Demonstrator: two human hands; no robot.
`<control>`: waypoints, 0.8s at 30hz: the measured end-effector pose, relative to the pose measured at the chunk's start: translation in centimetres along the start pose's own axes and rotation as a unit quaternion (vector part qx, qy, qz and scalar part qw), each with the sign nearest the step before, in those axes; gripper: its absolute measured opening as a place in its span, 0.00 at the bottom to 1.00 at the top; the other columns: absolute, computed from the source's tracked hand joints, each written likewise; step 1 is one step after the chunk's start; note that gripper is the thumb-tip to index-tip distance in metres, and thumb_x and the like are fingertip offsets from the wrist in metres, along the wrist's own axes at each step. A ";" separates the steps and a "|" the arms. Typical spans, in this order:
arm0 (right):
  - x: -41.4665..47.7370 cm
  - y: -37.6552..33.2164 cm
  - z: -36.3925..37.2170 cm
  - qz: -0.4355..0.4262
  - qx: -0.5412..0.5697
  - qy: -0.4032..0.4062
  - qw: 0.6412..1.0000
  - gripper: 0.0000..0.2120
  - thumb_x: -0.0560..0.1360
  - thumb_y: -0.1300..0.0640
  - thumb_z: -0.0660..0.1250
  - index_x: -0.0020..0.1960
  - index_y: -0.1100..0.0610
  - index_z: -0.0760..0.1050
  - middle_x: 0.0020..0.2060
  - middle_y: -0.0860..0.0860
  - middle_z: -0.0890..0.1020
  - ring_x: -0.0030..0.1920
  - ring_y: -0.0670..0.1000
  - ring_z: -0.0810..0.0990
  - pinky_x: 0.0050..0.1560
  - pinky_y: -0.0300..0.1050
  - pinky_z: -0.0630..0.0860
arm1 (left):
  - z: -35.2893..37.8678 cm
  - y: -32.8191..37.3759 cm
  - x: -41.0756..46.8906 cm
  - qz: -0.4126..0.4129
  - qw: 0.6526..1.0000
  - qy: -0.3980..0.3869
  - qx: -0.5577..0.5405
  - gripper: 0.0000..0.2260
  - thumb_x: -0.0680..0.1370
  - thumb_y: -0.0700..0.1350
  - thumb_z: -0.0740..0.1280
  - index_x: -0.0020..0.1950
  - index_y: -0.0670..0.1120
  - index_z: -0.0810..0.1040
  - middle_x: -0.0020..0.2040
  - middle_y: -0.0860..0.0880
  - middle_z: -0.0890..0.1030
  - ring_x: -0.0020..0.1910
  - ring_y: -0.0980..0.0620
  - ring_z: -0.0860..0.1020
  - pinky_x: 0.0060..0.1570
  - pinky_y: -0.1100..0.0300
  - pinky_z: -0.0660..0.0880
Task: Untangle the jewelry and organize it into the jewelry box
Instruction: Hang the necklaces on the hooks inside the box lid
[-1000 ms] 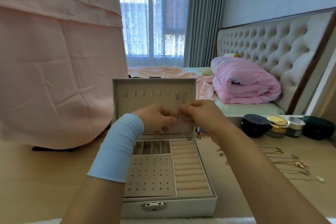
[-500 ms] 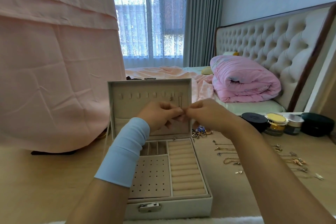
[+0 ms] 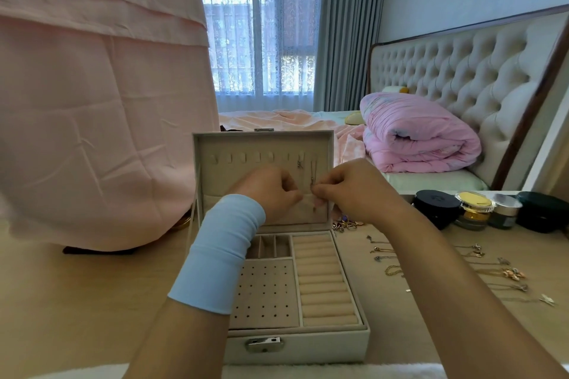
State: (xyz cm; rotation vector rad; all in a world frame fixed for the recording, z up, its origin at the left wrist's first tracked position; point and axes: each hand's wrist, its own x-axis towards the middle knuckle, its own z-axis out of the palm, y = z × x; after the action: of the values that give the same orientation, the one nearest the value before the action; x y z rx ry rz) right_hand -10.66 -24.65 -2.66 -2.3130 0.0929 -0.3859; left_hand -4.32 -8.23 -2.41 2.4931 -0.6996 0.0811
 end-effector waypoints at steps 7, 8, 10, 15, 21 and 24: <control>0.5 -2.0 -0.1 -0.077 0.075 0.080 0.991 0.06 0.77 0.60 0.71 0.43 0.58 0.86 0.36 0.48 0.87 0.24 0.45 0.79 0.36 0.35 0.79 | 0.3 -0.5 0.1 -0.024 0.993 -0.044 0.111 0.12 0.77 0.51 0.65 0.58 0.52 0.82 0.56 0.50 0.80 0.52 0.48 0.79 0.56 0.51 0.77; 0.8 -2.2 -0.1 -0.083 0.075 0.087 0.990 0.06 0.77 0.60 0.71 0.43 0.57 0.86 0.36 0.48 0.87 0.24 0.45 0.79 0.35 0.34 0.78 | 0.5 -0.4 0.1 -0.026 0.991 -0.047 0.125 0.12 0.76 0.51 0.65 0.57 0.51 0.82 0.56 0.50 0.79 0.51 0.47 0.79 0.55 0.52 0.78; 1.6 -2.6 -0.2 -0.093 0.071 0.098 0.988 0.06 0.77 0.61 0.71 0.43 0.55 0.85 0.35 0.47 0.86 0.24 0.45 0.79 0.34 0.34 0.78 | 0.7 -0.2 0.2 -0.031 0.989 -0.050 0.136 0.12 0.76 0.50 0.65 0.56 0.51 0.82 0.57 0.49 0.77 0.51 0.47 0.78 0.54 0.53 0.77; 3.5 -2.8 0.1 -0.105 0.031 0.094 0.990 0.05 0.76 0.61 0.72 0.43 0.57 0.86 0.35 0.47 0.86 0.26 0.46 0.80 0.32 0.34 0.76 | 0.1 -0.6 0.2 -0.035 0.992 -0.053 0.111 0.10 0.76 0.50 0.66 0.53 0.50 0.83 0.51 0.50 0.82 0.48 0.48 0.80 0.51 0.54 0.79; 4.0 -1.9 2.2 -0.112 -0.114 0.054 0.986 0.06 0.75 0.58 0.72 0.42 0.52 0.87 0.37 0.42 0.85 0.37 0.41 0.80 0.46 0.45 0.80 | -0.5 -0.7 -0.1 -0.033 0.995 -0.059 0.075 0.10 0.76 0.51 0.67 0.54 0.51 0.83 0.50 0.50 0.83 0.48 0.49 0.80 0.51 0.55 0.78; 3.5 -1.1 3.0 -0.106 -0.182 0.019 0.977 0.06 0.74 0.57 0.71 0.45 0.49 0.87 0.43 0.45 0.85 0.43 0.45 0.81 0.49 0.50 0.81 | -0.7 -0.9 -0.3 -0.031 0.996 -0.059 0.056 0.10 0.76 0.50 0.67 0.56 0.53 0.83 0.51 0.51 0.83 0.50 0.50 0.80 0.52 0.55 0.78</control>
State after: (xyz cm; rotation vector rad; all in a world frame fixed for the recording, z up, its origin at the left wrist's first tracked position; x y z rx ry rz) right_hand -6.49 -22.40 -2.96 -2.6880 -0.0715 -0.5607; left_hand -4.09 -7.11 -2.28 2.6429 -0.6817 -0.0528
